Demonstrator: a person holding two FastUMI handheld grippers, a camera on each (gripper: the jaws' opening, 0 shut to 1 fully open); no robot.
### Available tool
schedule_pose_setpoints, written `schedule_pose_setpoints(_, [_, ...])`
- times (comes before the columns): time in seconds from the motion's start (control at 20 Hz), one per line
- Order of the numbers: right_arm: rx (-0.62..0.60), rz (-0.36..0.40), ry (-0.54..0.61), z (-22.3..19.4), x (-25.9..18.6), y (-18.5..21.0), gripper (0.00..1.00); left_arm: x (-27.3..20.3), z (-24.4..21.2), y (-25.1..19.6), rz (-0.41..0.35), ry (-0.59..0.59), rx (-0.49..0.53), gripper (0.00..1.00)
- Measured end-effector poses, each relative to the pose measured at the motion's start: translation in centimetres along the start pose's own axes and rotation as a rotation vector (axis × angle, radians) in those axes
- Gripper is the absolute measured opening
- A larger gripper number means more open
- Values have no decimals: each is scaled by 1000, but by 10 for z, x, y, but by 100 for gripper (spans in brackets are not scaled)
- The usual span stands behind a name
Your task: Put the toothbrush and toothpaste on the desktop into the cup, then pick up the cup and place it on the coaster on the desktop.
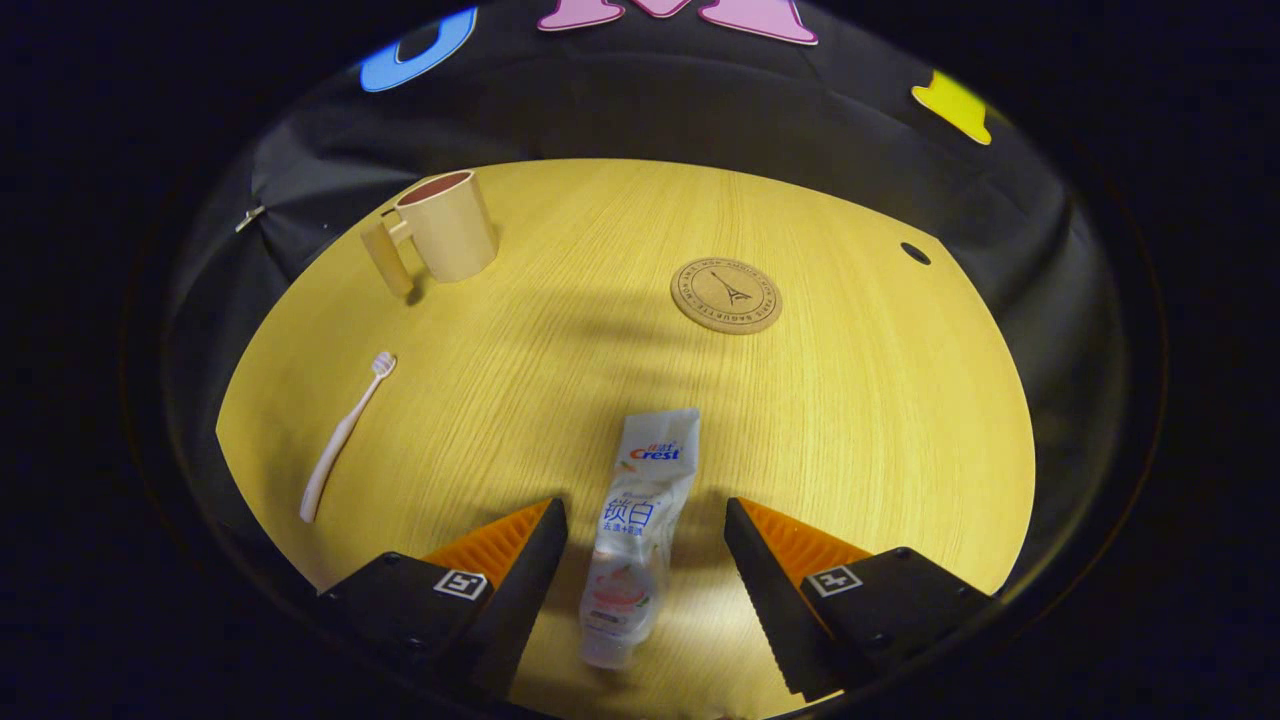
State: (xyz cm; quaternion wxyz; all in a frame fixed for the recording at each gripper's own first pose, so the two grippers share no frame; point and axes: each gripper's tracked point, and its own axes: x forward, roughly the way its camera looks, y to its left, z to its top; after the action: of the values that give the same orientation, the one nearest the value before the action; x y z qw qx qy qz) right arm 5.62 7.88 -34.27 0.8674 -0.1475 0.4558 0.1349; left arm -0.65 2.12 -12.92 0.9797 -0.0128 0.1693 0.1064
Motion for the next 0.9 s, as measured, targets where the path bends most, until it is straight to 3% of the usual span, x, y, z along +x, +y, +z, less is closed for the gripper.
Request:
schedule_pose_setpoints(0.15, [-4,33,15,-6,3,5,98,0,-2,-5,15,0,-12,98])
schedule_pose_setpoints(0.35, [-50,66,-4,-4,5,8,88,2,-2,-18,22,-16,-27,98])
schedule_pose_setpoints(0.45, [-37,63,-3,-4,5,7,73,4,-3,-26,12,-13,-32,97])
schedule_pose_setpoints(0.5, [-28,65,-5,-2,6,5,58,4,-3,-29,6,-14,-37,98])
schedule_pose_setpoints(0.6, [-27,84,-4,-2,7,5,48,6,-5,-35,-3,-10,-54,97])
schedule_pose_setpoints(0.75, [-39,134,-1,-3,4,4,47,11,-14,-40,-10,19,-55,98])
schedule_pose_setpoints(0.9, [39,173,5,-1,2,2,41,18,-19,-44,-12,34,-40,98])
